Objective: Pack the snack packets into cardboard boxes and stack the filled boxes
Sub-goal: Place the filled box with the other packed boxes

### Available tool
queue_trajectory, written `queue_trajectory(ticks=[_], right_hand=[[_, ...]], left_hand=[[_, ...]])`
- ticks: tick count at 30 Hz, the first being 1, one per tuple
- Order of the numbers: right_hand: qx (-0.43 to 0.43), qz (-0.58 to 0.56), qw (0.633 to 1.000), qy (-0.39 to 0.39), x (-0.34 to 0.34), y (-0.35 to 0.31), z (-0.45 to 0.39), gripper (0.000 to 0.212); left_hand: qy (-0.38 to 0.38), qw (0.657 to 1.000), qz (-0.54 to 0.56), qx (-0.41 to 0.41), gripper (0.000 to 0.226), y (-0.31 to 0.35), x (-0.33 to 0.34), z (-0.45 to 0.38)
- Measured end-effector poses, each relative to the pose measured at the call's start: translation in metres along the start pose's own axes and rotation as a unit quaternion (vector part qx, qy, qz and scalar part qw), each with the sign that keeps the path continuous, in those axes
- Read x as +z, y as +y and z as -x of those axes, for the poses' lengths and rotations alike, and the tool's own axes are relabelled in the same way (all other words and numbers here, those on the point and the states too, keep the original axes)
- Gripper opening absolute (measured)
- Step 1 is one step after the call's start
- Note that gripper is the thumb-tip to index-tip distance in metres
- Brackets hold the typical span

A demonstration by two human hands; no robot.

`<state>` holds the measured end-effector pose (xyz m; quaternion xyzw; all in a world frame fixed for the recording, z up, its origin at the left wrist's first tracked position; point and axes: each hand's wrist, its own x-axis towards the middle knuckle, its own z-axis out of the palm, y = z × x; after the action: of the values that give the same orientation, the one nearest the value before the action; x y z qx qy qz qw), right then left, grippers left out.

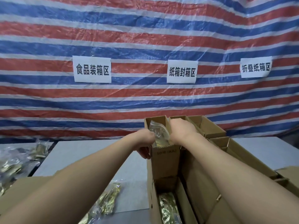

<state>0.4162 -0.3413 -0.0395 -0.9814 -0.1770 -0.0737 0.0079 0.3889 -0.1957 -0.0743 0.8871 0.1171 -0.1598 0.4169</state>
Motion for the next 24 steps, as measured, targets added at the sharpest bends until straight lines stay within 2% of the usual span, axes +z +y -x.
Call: queue_trajectory(ticks=[4, 8, 13, 24], right_hand=[[-0.014, 0.023, 1.000, 0.008, 0.015, 0.005, -0.019, 0.025], [-0.020, 0.041, 0.999, 0.014, 0.026, 0.011, -0.027, 0.015], [-0.019, 0.059, 0.998, 0.029, 0.033, 0.012, -0.029, 0.022], [-0.037, 0.075, 0.996, 0.016, 0.025, 0.013, -0.024, 0.022]], left_hand=[[0.005, 1.000, -0.008, -0.008, 0.047, 0.003, 0.000, -0.023], [0.003, 1.000, -0.014, -0.017, 0.047, 0.005, 0.004, -0.035], [0.010, 1.000, -0.014, -0.026, 0.049, 0.005, 0.012, -0.043], [0.002, 0.999, -0.030, -0.032, 0.043, 0.009, 0.011, -0.040]])
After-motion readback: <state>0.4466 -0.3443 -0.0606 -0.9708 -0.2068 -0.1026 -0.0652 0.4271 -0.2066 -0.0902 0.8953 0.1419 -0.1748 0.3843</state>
